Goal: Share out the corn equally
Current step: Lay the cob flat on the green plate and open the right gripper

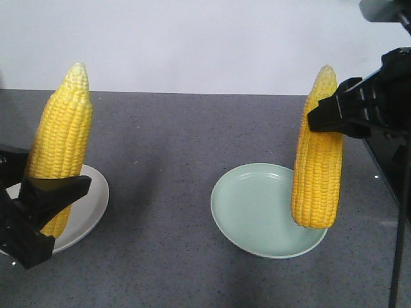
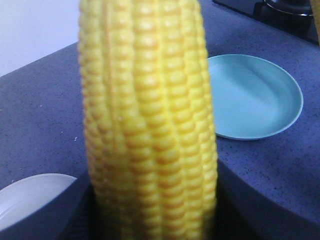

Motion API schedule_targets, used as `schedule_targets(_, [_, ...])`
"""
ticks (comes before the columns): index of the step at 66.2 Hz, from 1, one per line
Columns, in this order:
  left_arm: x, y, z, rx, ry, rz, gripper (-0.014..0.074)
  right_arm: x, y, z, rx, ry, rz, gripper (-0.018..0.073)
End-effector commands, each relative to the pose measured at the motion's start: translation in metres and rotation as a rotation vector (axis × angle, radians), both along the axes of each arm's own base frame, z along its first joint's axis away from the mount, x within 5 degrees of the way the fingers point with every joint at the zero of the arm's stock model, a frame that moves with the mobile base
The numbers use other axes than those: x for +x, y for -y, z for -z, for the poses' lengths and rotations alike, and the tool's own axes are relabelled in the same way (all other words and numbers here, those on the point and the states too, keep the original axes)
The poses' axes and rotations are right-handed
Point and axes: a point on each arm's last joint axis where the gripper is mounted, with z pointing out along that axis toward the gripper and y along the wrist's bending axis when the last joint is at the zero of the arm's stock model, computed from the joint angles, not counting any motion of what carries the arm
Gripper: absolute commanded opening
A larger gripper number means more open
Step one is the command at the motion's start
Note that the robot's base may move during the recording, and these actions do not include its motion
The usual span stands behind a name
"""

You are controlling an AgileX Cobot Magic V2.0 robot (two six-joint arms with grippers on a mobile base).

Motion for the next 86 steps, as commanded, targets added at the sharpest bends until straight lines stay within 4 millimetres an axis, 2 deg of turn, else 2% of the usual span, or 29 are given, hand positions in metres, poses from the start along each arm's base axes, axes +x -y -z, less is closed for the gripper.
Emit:
schedule_targets(1, [0.001, 0.0, -0.016, -0.064, 0.081, -0.014, 0.0307, 0.012, -0.003, -0.011, 0.015, 0.007, 0.012, 0.0219])
schedule_targets(26, [0.001, 0.0, -0.016, -0.064, 0.081, -0.014, 0.0307, 0.075, -0.021, 0.024, -0.032, -0.153, 0.0, 0.0225])
schedule_targets(47, [0.001, 0.0, -0.016, -0.064, 0.081, -0.014, 0.0307, 0.117, -0.033, 0.073, -0.063, -0.266, 0.015, 0.0232])
schedule_targets(58, [0.001, 0.0, -0.016, -0.064, 0.081, -0.014, 0.0307, 0.132, -0.036, 0.092, -0.083, -0.272, 0.011, 0.0239])
schedule_targets(68, [0.001, 0.0, -0.016, -0.064, 0.081, -0.014, 0.0307, 0.139, -0.037, 0.101, -0.078, -0.269, 0.026, 0.0265])
schedule_targets(86, [0.001, 0.0, -0.016, -0.064, 0.081, -0.014, 0.0307, 0.145, -0.039, 0.115, -0.087, -0.315, 0.031, 0.0403])
